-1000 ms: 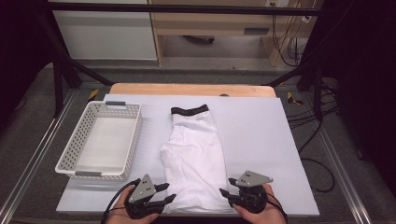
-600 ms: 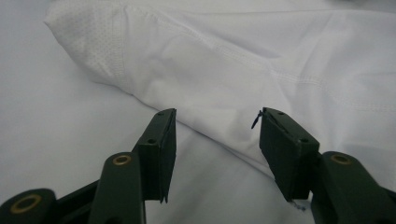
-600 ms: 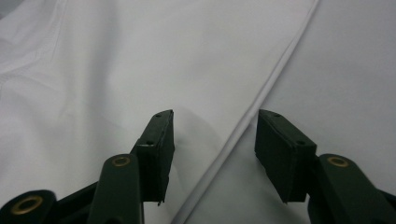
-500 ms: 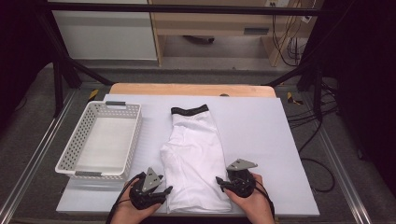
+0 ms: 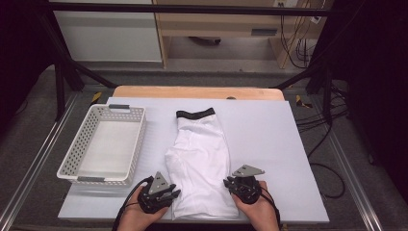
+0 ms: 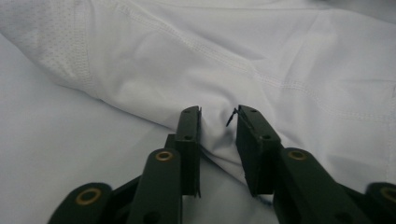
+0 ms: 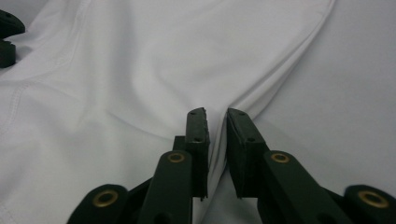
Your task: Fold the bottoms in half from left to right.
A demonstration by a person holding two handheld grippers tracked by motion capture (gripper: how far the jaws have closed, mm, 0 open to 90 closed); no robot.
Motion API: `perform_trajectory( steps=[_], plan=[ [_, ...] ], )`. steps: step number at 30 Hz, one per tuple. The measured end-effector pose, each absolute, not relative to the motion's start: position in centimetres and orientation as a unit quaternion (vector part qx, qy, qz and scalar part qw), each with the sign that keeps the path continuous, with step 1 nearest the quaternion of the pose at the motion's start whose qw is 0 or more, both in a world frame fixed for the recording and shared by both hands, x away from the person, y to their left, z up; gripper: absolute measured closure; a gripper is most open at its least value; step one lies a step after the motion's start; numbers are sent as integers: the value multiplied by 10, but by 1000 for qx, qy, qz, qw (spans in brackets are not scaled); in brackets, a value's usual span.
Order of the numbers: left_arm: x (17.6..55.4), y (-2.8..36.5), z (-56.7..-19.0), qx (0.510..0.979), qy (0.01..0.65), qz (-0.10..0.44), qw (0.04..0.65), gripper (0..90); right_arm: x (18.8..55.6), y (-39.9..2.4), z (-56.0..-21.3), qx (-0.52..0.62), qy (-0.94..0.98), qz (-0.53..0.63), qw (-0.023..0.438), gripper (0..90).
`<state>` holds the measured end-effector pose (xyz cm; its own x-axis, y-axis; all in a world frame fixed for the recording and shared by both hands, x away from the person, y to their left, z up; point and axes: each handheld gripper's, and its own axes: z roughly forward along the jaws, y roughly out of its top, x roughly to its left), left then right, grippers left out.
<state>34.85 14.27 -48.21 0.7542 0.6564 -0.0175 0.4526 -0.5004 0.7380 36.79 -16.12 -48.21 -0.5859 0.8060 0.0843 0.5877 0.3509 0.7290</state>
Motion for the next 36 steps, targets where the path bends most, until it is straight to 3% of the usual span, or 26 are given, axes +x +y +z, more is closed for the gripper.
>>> perform_trajectory(
  steps=[9,20,32,36],
  plan=[
    [347,140,-482,856,323,136,380,876,370,-164,-482,429,807,384,135,885],
    [342,143,-480,862,313,123,380,883,359,-168,-481,434,804,384,131,892],
    [306,149,-478,872,296,110,375,881,317,-169,-478,434,811,374,120,888],
    [308,147,-478,867,297,127,378,844,315,-171,-478,440,807,376,122,821]
  ],
)
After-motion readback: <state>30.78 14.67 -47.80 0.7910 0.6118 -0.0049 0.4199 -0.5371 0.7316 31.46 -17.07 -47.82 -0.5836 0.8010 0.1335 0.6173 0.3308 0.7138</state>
